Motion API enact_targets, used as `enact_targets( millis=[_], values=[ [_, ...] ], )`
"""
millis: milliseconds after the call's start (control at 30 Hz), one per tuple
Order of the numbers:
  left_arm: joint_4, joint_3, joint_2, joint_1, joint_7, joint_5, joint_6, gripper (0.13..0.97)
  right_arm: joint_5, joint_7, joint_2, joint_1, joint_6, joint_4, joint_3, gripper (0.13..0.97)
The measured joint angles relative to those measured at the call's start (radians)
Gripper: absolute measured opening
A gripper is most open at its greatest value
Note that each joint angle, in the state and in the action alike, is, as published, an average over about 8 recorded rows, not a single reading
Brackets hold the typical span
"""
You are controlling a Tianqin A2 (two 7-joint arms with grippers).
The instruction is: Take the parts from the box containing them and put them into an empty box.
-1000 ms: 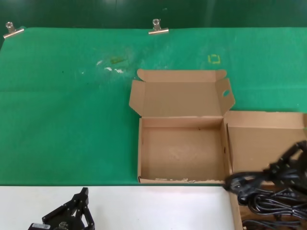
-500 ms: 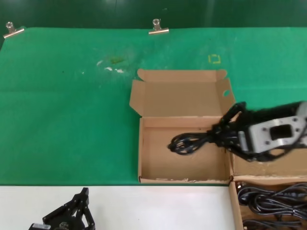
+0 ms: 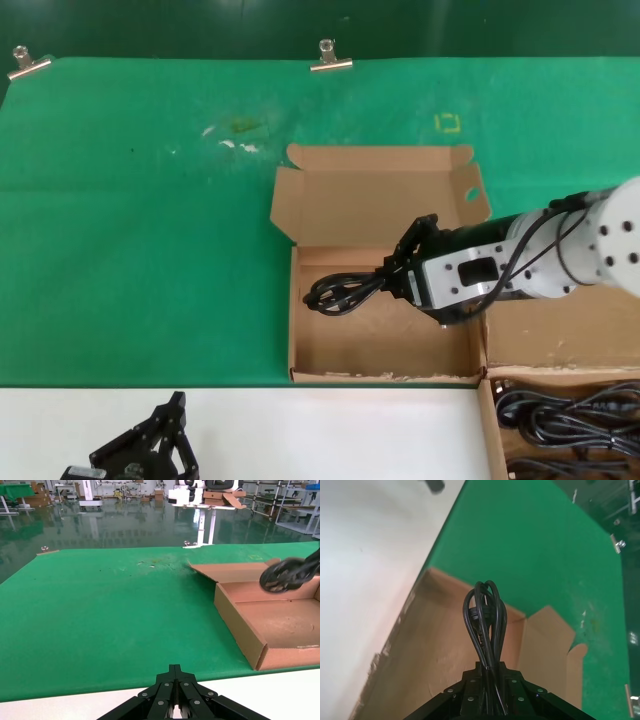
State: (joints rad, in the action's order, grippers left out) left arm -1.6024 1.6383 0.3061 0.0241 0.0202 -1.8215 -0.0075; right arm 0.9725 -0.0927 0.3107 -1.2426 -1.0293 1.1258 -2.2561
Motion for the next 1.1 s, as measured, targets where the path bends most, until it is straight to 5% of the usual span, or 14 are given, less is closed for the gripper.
enact_targets(
  millis=[300, 600, 1100],
  values=[
    [0.000, 0.000, 0.000, 0.000, 0.000, 0.000, 0.000, 0.149, -0.031, -0.072, -0.062, -0.022, 0.087, -0.167, -0.026, 0.204],
    [0.000, 0.000, 0.000, 0.000, 0.000, 0.000, 0.000, 0.149, -0.032, -0.065, -0.049, -0.019, 0.073, -0.150, -0.026, 0.273],
    [0.000, 0.000, 0.000, 0.000, 0.000, 0.000, 0.000, 0.154, 0.006, -0.032, 0.038, -0.030, 0.018, -0.012, 0.023, 0.556]
  ],
)
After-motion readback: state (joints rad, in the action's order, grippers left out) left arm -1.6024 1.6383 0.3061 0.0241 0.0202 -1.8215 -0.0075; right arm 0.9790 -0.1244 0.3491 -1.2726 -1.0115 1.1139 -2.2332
